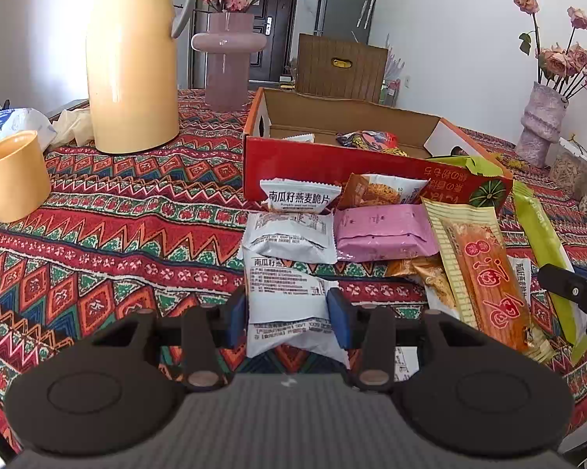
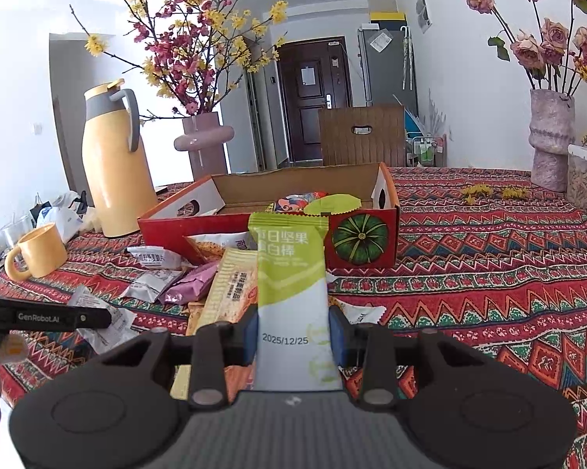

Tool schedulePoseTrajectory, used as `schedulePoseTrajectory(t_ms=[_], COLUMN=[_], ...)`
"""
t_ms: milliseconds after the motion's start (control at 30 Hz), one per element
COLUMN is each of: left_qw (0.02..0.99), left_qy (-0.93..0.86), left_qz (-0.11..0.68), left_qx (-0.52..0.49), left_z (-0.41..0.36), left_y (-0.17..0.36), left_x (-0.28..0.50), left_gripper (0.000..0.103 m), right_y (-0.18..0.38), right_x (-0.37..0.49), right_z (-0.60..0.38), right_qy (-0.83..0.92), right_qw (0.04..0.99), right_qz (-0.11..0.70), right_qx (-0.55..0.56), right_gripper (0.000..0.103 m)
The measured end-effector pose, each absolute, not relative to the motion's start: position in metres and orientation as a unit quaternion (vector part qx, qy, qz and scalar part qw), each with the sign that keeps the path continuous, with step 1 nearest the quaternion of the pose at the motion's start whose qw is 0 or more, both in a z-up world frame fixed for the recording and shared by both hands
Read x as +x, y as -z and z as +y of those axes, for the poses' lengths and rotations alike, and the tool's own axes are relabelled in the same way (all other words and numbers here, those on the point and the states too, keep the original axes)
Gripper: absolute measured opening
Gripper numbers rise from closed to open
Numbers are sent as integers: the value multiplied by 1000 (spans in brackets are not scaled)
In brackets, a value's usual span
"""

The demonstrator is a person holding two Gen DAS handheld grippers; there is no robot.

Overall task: Organize snacks
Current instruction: 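Carry the white packet and green bar into the box, opening both grippers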

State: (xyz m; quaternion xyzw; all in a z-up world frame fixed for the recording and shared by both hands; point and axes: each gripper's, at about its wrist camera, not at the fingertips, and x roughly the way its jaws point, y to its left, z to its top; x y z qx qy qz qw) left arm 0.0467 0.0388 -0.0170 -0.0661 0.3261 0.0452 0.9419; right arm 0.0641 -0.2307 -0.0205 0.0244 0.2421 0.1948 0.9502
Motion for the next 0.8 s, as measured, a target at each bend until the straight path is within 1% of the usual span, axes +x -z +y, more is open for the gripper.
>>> schedulePoseTrajectory(t_ms=[400, 800], left_qw=[959, 971], left_qy=[-39, -26], left_qz=[274, 235], left_qx=[-56, -37], left_z=[35, 22], left_y=[-28, -67], left_x=[65, 108], left_gripper=[44, 44], right_y=[0, -31], right_x=[88, 142], right_z=[-228, -224], right_qy=[-192, -186], right_qw=[957, 965], right_qz=[215, 179], right_qx=[28, 38], right_gripper=[35, 35])
